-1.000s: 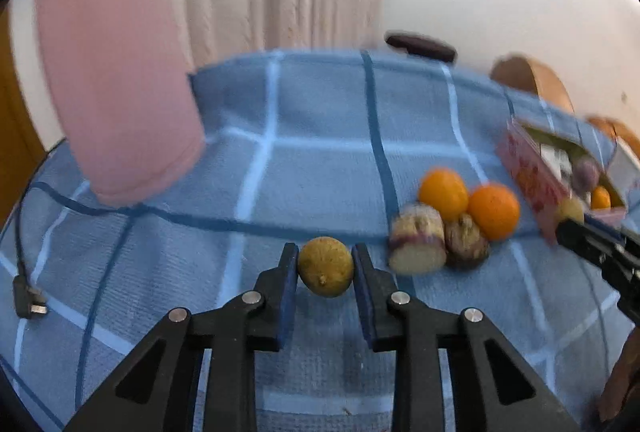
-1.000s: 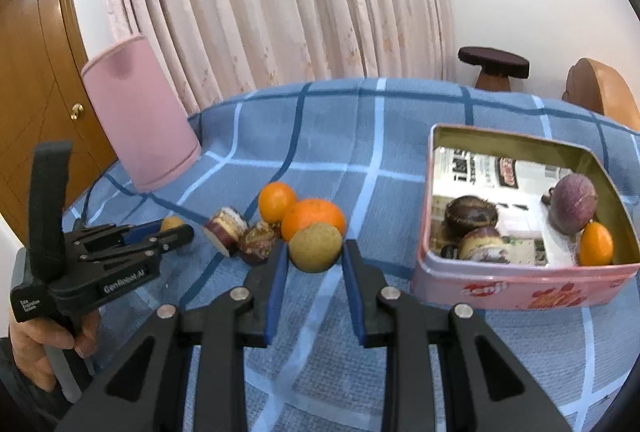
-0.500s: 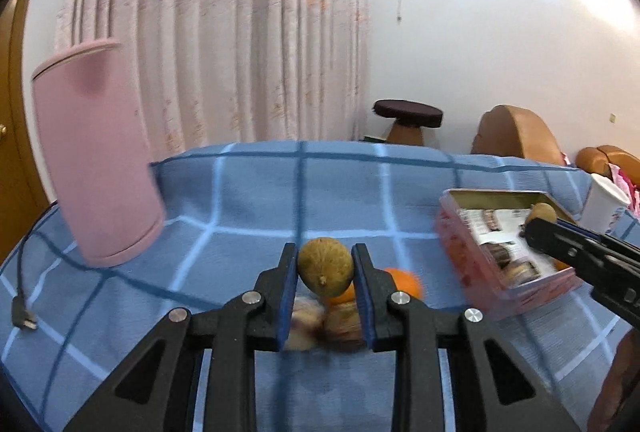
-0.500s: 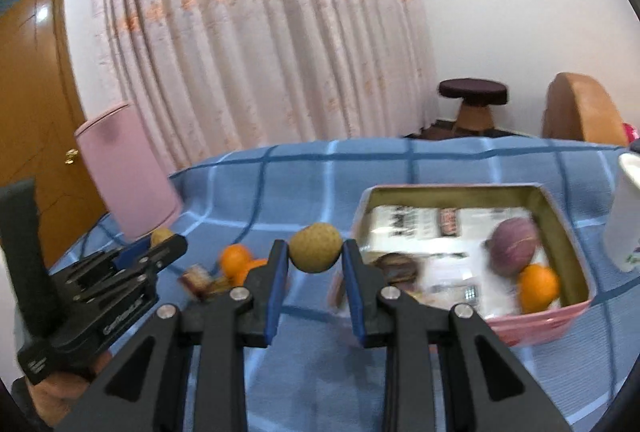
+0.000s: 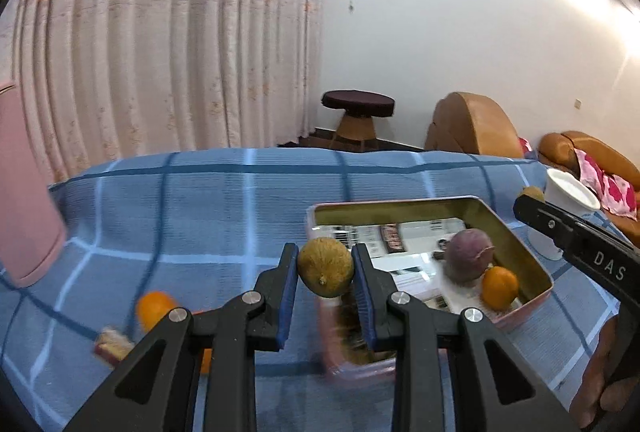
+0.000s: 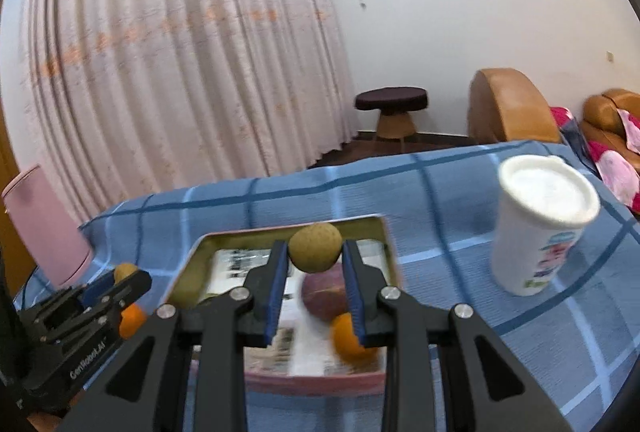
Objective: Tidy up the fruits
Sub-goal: 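Carry both kiwis into the pink tin and open both tools to release, then move both open tools back to the remaining fruits beside the tin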
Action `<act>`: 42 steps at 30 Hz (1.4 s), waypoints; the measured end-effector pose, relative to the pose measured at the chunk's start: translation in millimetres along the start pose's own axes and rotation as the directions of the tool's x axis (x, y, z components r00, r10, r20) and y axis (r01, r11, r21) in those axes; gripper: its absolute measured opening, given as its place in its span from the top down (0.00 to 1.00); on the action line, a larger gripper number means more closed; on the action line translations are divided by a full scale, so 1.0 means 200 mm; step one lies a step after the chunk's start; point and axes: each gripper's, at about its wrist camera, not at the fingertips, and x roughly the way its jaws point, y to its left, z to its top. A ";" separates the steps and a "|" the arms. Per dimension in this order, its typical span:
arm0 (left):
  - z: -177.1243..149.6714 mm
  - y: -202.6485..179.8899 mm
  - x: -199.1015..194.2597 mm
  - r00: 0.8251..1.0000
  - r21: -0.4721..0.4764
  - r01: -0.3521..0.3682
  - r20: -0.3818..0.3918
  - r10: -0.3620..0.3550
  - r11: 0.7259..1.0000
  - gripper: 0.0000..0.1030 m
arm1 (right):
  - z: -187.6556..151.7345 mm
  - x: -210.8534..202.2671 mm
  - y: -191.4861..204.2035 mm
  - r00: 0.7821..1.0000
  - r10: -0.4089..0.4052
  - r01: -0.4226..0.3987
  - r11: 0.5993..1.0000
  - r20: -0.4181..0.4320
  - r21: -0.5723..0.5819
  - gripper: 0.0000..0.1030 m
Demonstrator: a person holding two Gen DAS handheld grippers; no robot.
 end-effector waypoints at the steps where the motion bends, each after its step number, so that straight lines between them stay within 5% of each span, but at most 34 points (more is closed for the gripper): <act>1: 0.01 -0.03 0.03 1.000 0.005 0.006 -0.008 -0.006 1.000 0.72 | 0.00 0.01 -0.02 1.000 -0.011 0.011 1.000 -0.006 -0.002 0.70; 16: 0.01 -0.19 0.20 0.995 0.032 0.008 -0.101 -0.005 0.999 0.72 | -0.06 0.12 0.01 0.991 0.007 -0.016 0.998 -0.132 -0.062 0.70; 18: 0.01 -0.19 0.19 0.995 0.032 -0.007 -0.097 0.010 0.999 0.70 | -0.06 0.09 0.01 0.993 0.025 -0.031 0.999 -0.116 -0.044 0.61; 19: 0.01 -0.19 0.19 0.996 0.033 -0.008 -0.094 0.011 0.999 0.68 | -0.06 0.08 0.00 0.994 0.031 -0.035 0.999 -0.100 -0.036 0.49; 21: 0.00 -0.20 0.17 0.997 0.038 -0.014 -0.080 0.017 0.999 0.43 | -0.04 0.05 -0.01 0.998 0.032 -0.032 0.999 -0.051 -0.015 0.37; 24: 0.00 -0.21 0.11 0.999 0.050 -0.029 -0.015 0.029 0.998 0.24 | -0.02 0.00 -0.03 1.000 0.031 -0.031 0.999 0.001 0.012 0.32; 42: -0.05 -0.04 -0.04 0.987 0.029 -0.156 0.051 0.154 0.987 0.24 | -0.07 -0.03 0.05 0.995 -0.007 0.009 1.000 0.098 -0.016 0.28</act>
